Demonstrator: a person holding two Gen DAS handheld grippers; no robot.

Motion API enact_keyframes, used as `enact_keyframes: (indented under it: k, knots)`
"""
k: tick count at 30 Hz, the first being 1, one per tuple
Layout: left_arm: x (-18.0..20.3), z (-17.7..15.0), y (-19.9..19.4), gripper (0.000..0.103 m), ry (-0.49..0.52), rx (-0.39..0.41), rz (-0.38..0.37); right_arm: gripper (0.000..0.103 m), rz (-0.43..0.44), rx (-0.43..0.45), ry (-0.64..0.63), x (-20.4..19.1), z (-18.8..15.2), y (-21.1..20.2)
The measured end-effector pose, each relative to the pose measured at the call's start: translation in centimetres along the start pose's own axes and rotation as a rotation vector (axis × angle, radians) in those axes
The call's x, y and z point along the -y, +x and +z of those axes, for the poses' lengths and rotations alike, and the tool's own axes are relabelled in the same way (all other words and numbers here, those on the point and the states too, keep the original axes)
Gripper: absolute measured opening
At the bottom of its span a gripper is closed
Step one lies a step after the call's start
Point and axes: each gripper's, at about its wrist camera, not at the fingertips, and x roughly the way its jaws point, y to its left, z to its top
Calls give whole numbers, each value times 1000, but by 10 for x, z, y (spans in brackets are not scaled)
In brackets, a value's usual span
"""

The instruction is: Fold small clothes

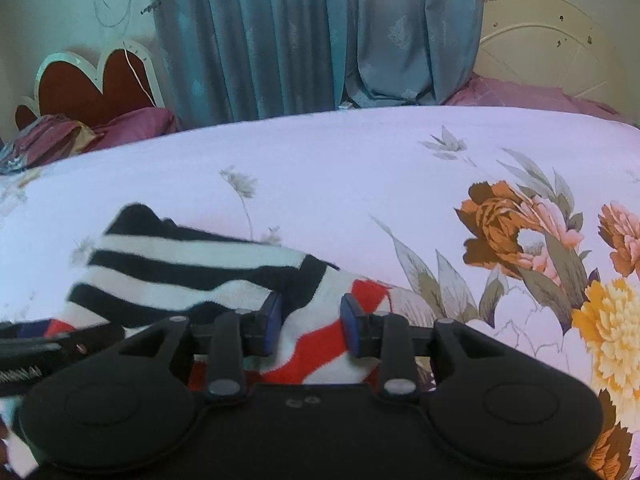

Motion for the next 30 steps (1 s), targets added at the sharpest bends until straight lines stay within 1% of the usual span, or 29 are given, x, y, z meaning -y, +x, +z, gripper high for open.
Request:
enact_keyframes:
  k: [2,7,10,16,20,27,30]
  knots:
    - [-1,0,0,77,0,1,3,32,1,3,1,0,0,1]
    - [-1,1,-3,78,3,-2,8,35,10,1,19,4,2,-3]
    - [1,-2,-10,78,11,6,15,35,20,20,23,3,3,-17]
    - [3,-12,-31,78,39,14,-10,32,57,60,6,-1,-4,-50]
    - [3,-22,-44,78,42,11,-32,31,76,72,18,-1,-16,-69]
    - [1,-36,-66,78,60,24,-54,27,81,78,-30,-8,-46,-102]
    - [0,-43,-82,78,88,37,-68,26,92,76,-76,-13,-61,-118]
